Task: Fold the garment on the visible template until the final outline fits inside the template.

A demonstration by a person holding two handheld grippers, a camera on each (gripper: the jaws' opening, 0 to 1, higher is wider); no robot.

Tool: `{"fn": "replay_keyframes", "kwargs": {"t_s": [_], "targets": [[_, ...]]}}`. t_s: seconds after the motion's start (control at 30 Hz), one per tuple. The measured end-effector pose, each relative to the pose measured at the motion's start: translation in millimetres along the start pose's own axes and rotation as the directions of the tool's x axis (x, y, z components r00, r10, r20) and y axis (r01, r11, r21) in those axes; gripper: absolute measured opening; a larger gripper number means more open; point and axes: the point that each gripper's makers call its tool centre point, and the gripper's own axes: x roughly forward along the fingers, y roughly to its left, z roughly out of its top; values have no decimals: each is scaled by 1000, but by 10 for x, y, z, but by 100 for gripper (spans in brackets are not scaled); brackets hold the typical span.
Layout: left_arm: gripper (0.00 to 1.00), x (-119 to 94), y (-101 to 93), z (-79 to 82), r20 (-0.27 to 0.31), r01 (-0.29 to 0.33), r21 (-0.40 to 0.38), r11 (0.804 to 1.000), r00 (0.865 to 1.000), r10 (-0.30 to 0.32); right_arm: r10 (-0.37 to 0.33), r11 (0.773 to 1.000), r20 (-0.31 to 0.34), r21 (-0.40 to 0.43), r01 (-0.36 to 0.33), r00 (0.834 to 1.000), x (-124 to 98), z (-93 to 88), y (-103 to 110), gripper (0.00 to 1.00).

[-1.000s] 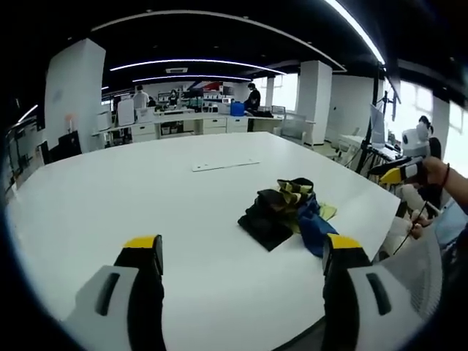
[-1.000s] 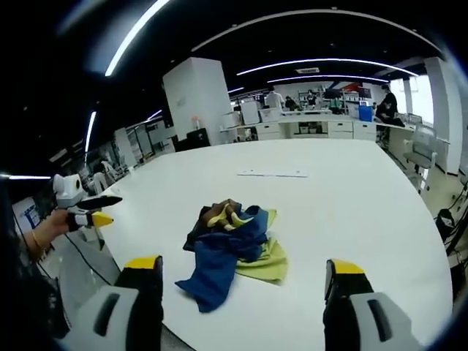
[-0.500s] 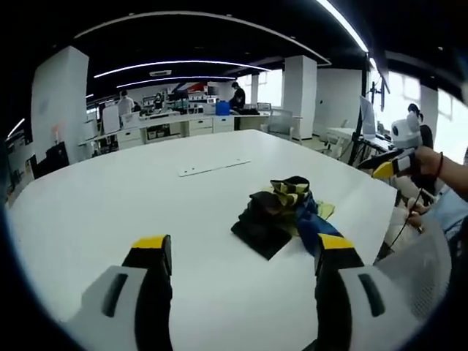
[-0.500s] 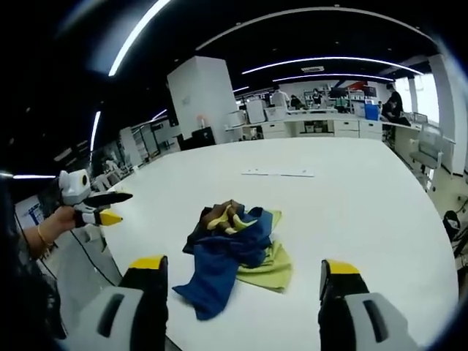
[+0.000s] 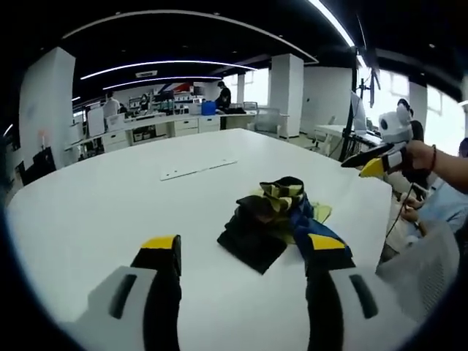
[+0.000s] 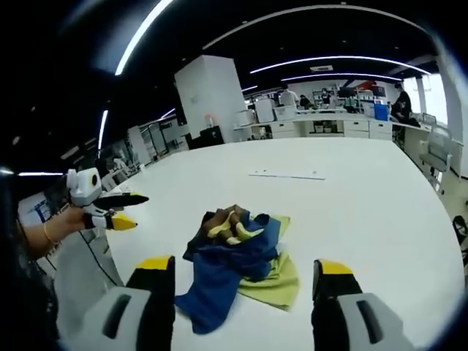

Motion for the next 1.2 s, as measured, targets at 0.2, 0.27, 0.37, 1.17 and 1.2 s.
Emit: {"fn": "replay_keyframes", "kwargs": {"t_s": [0.2,0.27,0.37,1.17,1.2], "targets": [[59,220,-11,49,8,27,-3,1000,1000,-27,9,1000,-17,-15,-9,1000,157,41,-63,70],[56,287,-12,62,10,34,-5,999,999,-34,17,1000,-15,-18,-17,1000,211,80,-78,67],[54,377,-6,66,4,40,-1,999,999,-40,29,999,-18,-23,-30,999,294,119,-93,63],[33,1089,130,-105,-50,92,-45,995,994,-95,94,991,-92,-85,-102,991,1060,191,-277,36],[32,1121,121,-112,-53,100,-43,994,993,-102,96,991,-94,-88,-105,991,1077,195,-277,35]]}}
